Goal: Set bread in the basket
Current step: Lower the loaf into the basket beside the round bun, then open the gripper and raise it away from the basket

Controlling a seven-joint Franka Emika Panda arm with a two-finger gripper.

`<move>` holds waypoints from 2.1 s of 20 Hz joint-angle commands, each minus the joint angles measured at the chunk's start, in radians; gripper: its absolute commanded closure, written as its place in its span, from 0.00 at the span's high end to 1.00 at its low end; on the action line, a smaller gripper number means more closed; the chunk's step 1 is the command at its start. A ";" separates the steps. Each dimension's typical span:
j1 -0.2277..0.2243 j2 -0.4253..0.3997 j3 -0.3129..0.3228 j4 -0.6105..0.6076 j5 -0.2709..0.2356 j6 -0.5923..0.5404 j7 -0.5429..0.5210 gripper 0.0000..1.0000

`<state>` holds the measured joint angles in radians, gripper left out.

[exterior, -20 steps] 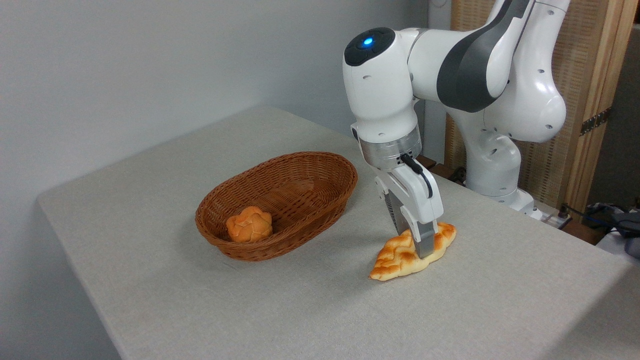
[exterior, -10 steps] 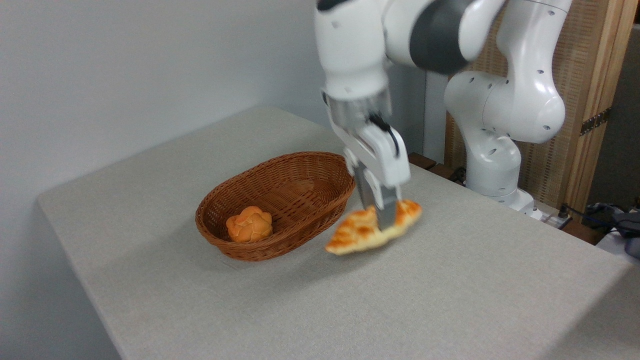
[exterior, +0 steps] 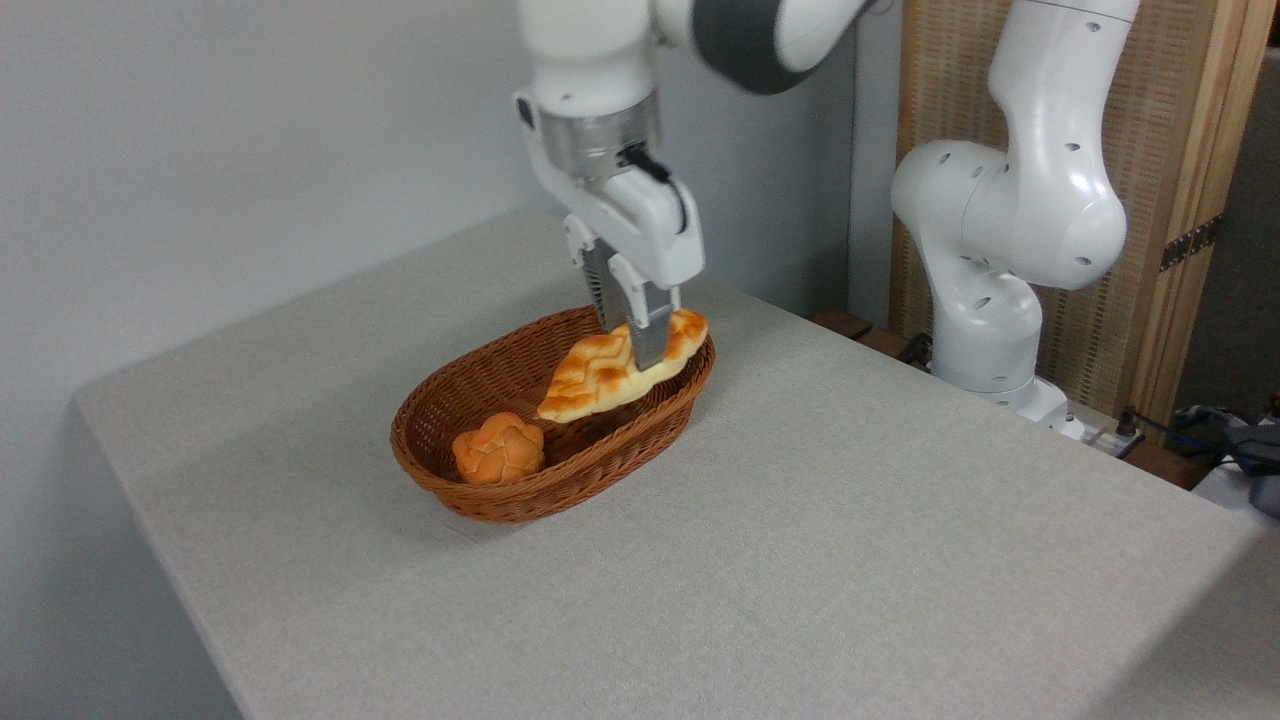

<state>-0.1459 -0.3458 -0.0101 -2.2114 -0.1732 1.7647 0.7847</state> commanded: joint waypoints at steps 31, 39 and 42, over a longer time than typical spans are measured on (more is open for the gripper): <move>-0.104 0.142 0.160 0.340 0.067 -0.092 -0.179 1.00; 0.078 0.347 0.041 0.636 0.066 -0.137 -0.167 1.00; 0.081 0.357 0.029 0.641 0.070 -0.137 -0.124 1.00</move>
<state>-0.0859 -0.0143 0.0473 -1.6185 -0.1138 1.6669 0.6249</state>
